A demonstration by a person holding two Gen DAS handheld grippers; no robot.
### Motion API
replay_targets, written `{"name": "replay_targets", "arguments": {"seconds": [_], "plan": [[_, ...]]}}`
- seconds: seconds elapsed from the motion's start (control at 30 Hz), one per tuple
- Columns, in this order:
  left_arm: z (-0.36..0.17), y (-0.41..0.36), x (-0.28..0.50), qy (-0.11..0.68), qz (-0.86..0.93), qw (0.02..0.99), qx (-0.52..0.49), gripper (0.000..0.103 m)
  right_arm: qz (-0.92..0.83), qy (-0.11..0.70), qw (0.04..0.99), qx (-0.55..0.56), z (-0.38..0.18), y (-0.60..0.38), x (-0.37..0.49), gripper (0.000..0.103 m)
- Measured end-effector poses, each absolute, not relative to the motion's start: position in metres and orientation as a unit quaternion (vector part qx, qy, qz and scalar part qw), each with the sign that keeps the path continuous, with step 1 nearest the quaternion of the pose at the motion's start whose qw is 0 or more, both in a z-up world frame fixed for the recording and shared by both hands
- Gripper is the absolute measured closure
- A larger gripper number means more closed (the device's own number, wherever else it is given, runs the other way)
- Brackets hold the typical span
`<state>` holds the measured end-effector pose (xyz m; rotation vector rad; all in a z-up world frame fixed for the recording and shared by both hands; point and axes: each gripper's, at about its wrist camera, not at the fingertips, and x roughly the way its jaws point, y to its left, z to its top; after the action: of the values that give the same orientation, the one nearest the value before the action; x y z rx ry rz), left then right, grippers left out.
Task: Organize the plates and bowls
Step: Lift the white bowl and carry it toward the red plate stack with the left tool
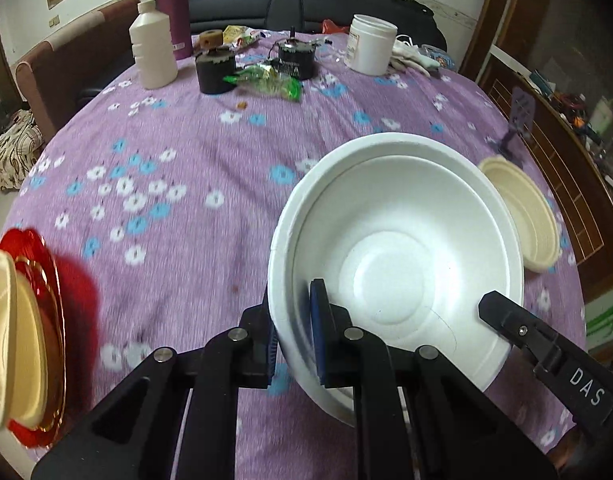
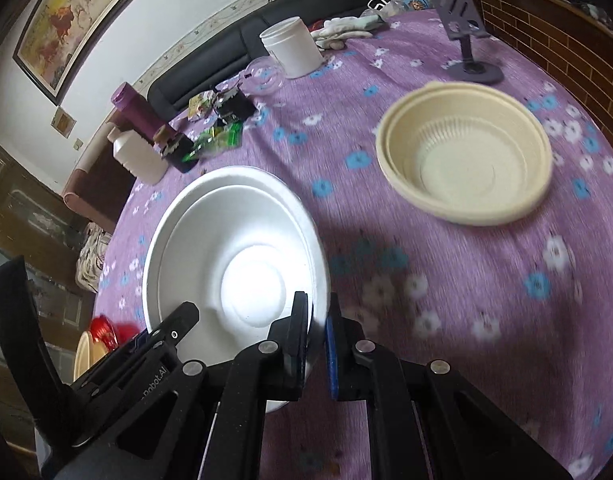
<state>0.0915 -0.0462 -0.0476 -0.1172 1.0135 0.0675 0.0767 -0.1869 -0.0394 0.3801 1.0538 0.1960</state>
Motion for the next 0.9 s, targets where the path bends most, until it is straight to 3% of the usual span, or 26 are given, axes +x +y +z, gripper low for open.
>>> {"name": "replay_targets", "arguments": {"seconds": [0.9], "plan": [[-0.069, -0.04, 0.051, 0.493, 0.015, 0.868, -0.046, 0.091, 0.089, 0.508, 0.835, 0.192, -0.067, -0.182, 0.027, 0.095]]}}
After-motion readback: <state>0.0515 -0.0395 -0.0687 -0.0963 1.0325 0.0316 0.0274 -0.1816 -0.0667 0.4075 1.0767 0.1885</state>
